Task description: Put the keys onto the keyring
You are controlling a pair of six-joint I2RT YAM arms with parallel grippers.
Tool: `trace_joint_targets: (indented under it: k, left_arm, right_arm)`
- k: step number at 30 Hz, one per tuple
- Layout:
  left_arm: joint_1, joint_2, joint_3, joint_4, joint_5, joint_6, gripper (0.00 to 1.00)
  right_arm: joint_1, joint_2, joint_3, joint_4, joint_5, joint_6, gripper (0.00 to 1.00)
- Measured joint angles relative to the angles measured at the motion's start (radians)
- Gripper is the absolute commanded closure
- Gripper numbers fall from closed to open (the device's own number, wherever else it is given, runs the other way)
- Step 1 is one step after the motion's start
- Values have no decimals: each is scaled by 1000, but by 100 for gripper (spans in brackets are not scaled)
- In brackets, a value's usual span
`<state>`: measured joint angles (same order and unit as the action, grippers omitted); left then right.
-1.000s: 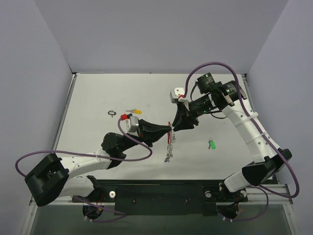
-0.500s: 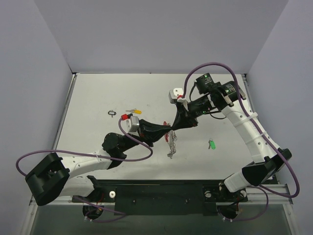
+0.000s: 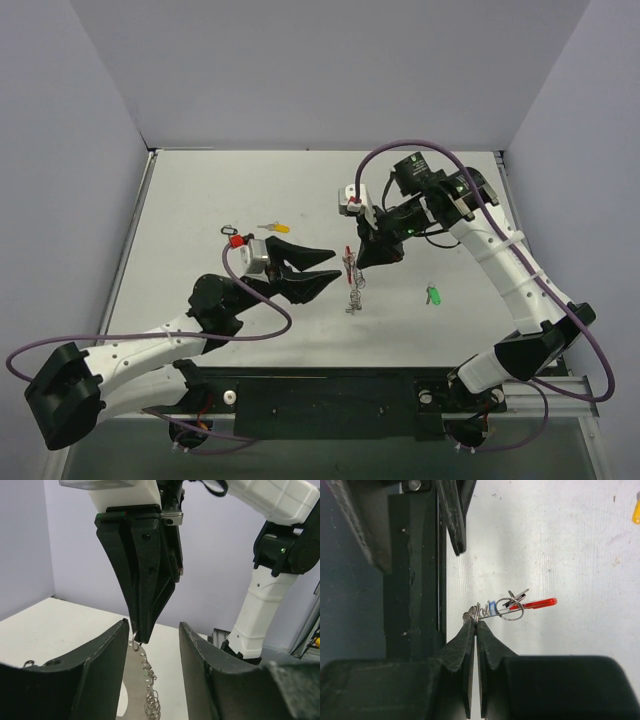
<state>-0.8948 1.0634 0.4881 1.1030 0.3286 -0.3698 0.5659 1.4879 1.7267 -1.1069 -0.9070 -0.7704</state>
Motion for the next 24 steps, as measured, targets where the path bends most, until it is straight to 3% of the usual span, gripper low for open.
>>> trace_joint_targets:
  k: [3,11,16,24]
  left_arm:
    - [1,-90,9,-187,3,53,33]
    - [1,-105,177,-686,9,230,35]
    - [1,-61,202,-729,9,287,44]
    - [0,30,203,-686,9,327,51]
  right_arm:
    - [22,19,43,-55,74,7,100]
    - [90,158,244,-169,236,3,100]
    - [110,180,249,-189,292,-7,100]
    - [114,180,248,-199,306,-19,100]
